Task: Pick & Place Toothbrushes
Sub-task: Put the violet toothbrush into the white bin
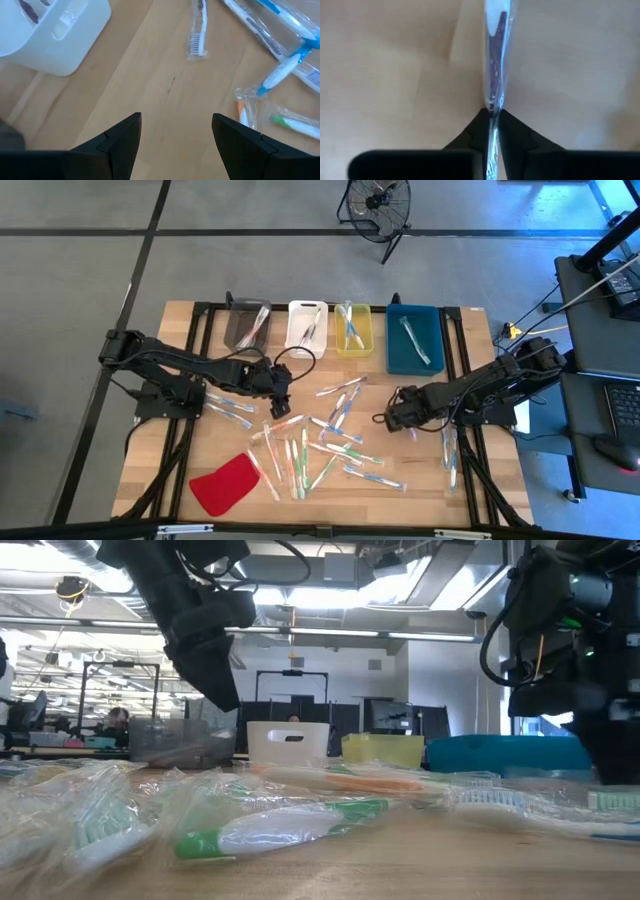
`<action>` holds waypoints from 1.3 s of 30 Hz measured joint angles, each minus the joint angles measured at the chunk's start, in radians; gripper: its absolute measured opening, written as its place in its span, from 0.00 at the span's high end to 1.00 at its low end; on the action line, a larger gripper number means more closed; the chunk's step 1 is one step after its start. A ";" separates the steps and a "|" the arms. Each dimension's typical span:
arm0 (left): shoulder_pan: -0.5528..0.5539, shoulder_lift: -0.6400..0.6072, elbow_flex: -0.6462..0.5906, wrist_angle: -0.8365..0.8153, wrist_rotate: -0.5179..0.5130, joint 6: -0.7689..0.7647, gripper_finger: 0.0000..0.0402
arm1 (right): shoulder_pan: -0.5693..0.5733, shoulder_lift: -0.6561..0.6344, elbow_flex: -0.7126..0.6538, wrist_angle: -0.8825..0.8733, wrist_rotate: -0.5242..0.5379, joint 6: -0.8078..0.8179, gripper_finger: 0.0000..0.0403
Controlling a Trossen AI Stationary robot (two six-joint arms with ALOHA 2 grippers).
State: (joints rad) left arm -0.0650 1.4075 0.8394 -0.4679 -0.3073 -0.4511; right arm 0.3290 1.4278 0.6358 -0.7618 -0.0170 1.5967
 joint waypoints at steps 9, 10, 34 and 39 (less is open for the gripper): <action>0.000 0.000 0.000 0.000 0.021 -0.011 0.40 | 0.004 -0.001 0.053 -0.009 0.009 -0.119 0.94; 0.000 0.000 0.000 0.000 0.022 -0.011 0.40 | 0.003 -0.001 0.058 -0.009 0.013 -0.136 0.93; -0.001 0.000 0.000 0.263 0.011 0.075 0.40 | 0.002 -0.004 0.155 0.306 0.386 -0.646 0.95; 0.001 -0.002 -0.067 0.470 0.012 0.084 0.40 | 0.002 -0.004 0.156 0.336 0.447 -0.712 0.95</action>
State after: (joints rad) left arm -0.0639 1.4059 0.7721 0.0025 -0.2953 -0.3674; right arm 0.3308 1.4239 0.7914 -0.4258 0.4304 0.8842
